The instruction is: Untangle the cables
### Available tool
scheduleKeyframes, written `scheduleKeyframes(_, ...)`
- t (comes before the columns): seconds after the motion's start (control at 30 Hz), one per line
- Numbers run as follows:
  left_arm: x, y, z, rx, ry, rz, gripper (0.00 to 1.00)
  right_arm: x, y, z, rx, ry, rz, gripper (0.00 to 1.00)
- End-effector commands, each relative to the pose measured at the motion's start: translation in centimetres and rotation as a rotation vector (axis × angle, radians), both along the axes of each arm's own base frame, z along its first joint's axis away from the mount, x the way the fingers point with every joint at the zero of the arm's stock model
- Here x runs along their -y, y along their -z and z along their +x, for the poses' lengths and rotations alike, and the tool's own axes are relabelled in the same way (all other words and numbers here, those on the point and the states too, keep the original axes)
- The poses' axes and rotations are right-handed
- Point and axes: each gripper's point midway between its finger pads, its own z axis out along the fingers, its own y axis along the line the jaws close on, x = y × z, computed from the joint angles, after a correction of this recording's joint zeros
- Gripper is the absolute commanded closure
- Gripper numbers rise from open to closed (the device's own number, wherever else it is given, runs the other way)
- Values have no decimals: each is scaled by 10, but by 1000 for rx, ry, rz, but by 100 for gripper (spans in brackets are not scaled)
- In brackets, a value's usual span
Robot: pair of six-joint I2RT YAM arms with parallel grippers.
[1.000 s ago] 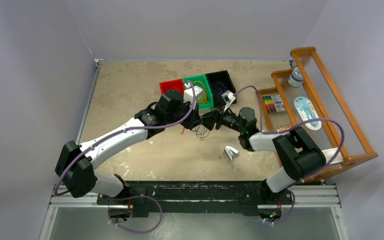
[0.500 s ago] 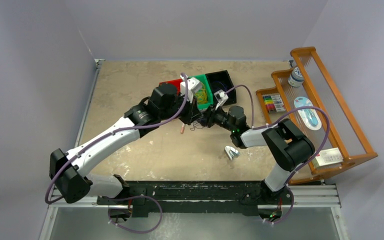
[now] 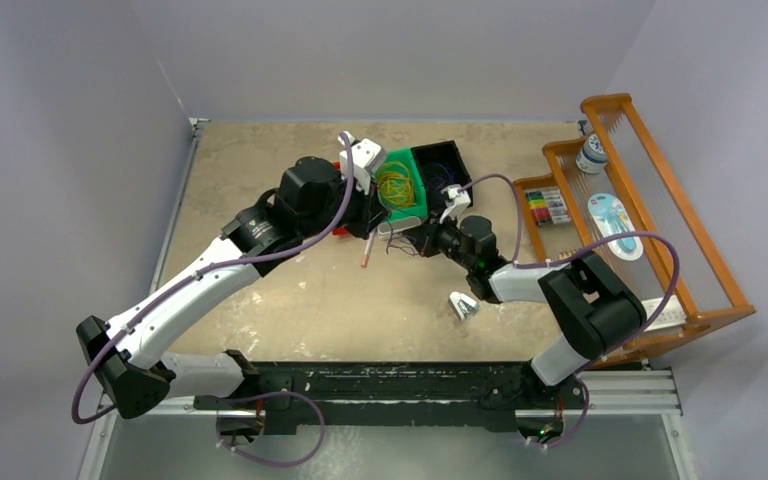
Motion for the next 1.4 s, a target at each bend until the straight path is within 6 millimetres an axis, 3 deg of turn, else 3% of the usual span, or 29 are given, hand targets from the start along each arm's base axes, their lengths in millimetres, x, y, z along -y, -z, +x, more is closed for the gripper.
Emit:
scheduleKeyframes(0.0,-11,-40,4,100,-43,-29,100,19,6,5,-8,95,-50,100)
scheduleKeyframes(0.33,-59,-87,12,222,-231,-1,100,58,15,15,-3,255,-224,100)
scheduleKeyframes(0.8,-99,-119,12,297,-361,51,100,80,11,29,14,353,-318,100)
scheduleKeyframes(0.97,-94,-106,14,274,-350,70,100,68,-16,28,94,276,-288,100)
scheduleKeyframes(1.13,-80,-89,16,236,-330,26,100,55,-57,19,197,176,-259,100)
scheduleKeyframes(1.37,-44,-57,16,153,-242,-95,73,47,-110,3,293,102,-194,100)
